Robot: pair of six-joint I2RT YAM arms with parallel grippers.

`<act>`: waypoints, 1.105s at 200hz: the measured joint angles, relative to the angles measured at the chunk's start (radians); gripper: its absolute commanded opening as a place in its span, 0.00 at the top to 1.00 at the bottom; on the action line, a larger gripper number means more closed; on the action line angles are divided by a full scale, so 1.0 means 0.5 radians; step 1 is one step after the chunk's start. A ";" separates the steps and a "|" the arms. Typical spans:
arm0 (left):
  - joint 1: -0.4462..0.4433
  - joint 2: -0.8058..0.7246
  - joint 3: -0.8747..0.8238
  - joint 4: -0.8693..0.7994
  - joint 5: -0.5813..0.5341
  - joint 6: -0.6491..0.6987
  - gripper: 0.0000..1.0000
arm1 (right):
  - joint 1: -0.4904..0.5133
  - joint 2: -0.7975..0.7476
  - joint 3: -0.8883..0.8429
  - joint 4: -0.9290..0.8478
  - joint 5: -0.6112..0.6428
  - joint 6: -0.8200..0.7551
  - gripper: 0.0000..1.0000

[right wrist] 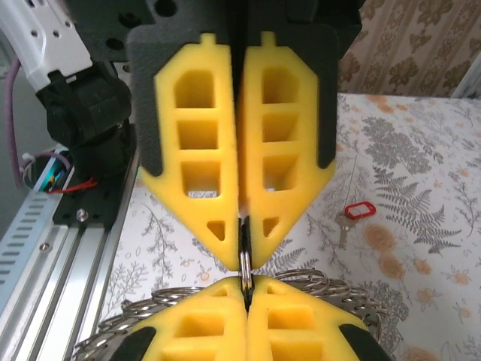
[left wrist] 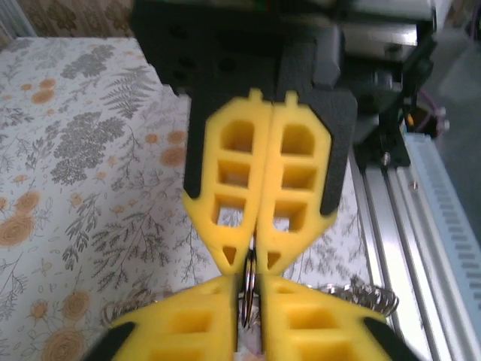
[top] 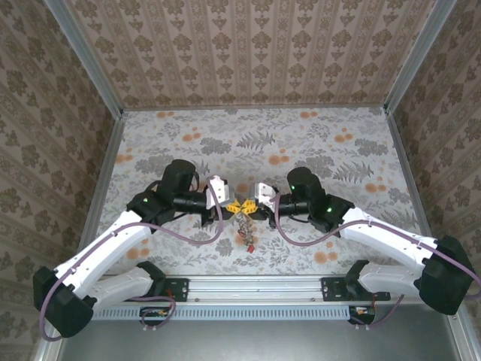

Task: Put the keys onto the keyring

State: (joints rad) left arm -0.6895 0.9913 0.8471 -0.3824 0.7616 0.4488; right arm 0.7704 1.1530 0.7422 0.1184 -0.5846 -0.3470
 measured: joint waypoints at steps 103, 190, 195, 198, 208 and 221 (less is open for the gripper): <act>0.114 -0.211 -0.150 0.308 0.156 -0.216 0.72 | -0.004 -0.003 -0.335 1.093 0.019 0.539 1.00; 0.115 -0.224 -0.201 0.417 0.159 -0.299 0.86 | 0.014 0.008 -0.335 1.150 0.008 0.550 1.00; 0.119 -0.230 -0.203 0.417 0.159 -0.305 0.89 | 0.018 0.011 -0.335 1.151 0.008 0.546 1.00; 0.123 -0.233 -0.204 0.414 0.160 -0.305 0.90 | 0.018 0.012 -0.335 1.150 0.009 0.545 1.00; 0.126 -0.243 -0.207 0.410 0.160 -0.316 0.92 | 0.020 0.016 -0.335 1.151 0.009 0.543 1.00; 0.127 -0.246 -0.207 0.400 0.159 -0.315 0.92 | 0.023 0.016 -0.334 1.150 0.008 0.537 1.00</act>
State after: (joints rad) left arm -0.6258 0.8680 0.7437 -0.1825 0.8413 0.2913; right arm 0.7818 1.1610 0.5751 0.6933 -0.5804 -0.0784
